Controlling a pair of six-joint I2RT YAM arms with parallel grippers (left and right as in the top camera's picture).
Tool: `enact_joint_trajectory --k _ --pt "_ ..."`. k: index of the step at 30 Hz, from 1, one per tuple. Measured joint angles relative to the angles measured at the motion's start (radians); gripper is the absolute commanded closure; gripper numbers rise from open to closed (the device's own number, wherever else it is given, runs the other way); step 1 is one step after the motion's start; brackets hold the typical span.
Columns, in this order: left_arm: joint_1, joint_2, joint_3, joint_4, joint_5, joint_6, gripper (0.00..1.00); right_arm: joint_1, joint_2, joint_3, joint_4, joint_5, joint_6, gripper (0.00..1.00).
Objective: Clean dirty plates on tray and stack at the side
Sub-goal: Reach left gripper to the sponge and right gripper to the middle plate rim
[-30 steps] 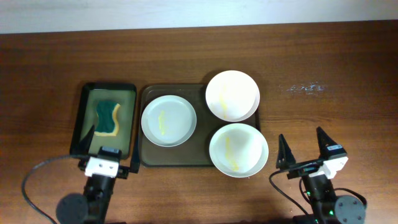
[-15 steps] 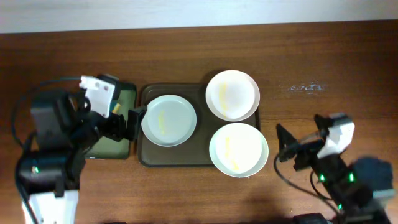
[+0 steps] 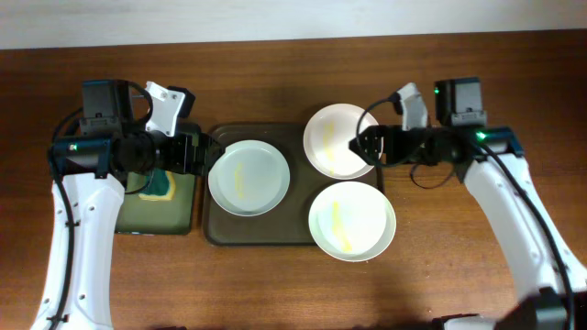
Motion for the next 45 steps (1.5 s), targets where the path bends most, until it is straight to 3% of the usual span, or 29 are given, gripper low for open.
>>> enact_joint_trajectory --k 3,7,13,18,29,34,37,41,42,45 --pt "0.000 0.000 0.000 0.033 -0.076 -0.018 0.01 0.053 0.072 0.000 0.056 -0.028 0.050 0.28" --pt "0.018 0.010 0.002 0.055 -0.408 -0.192 0.00 0.259 0.139 0.002 0.130 0.222 0.241 0.39" --pt "0.083 0.072 0.002 0.116 -0.634 -0.251 0.00 0.447 0.278 0.003 0.256 0.467 0.417 0.50" --pt "0.092 0.181 0.003 0.132 -0.674 -0.255 0.00 0.457 0.407 0.004 0.355 0.504 0.459 0.62" --pt "0.092 0.256 0.003 0.137 -0.677 -0.255 0.00 0.491 0.507 0.018 0.450 0.521 0.453 0.61" --pt "0.092 0.271 0.003 0.139 -0.677 -0.255 0.00 0.474 0.520 0.129 0.261 0.500 0.389 0.50" --pt "0.092 0.271 0.003 0.142 -0.677 -0.255 0.00 0.469 0.521 0.241 0.201 0.487 0.347 0.50" --pt "0.092 0.271 0.003 0.142 -0.677 -0.255 0.00 0.488 0.536 0.249 0.190 0.481 0.330 0.50" --pt "0.092 0.271 0.003 0.142 -0.677 -0.255 0.00 0.494 0.547 0.249 0.187 0.482 0.330 0.51" --pt "0.092 0.271 0.003 0.142 -0.677 -0.255 0.00 0.511 0.610 0.244 0.169 0.478 0.348 0.67"
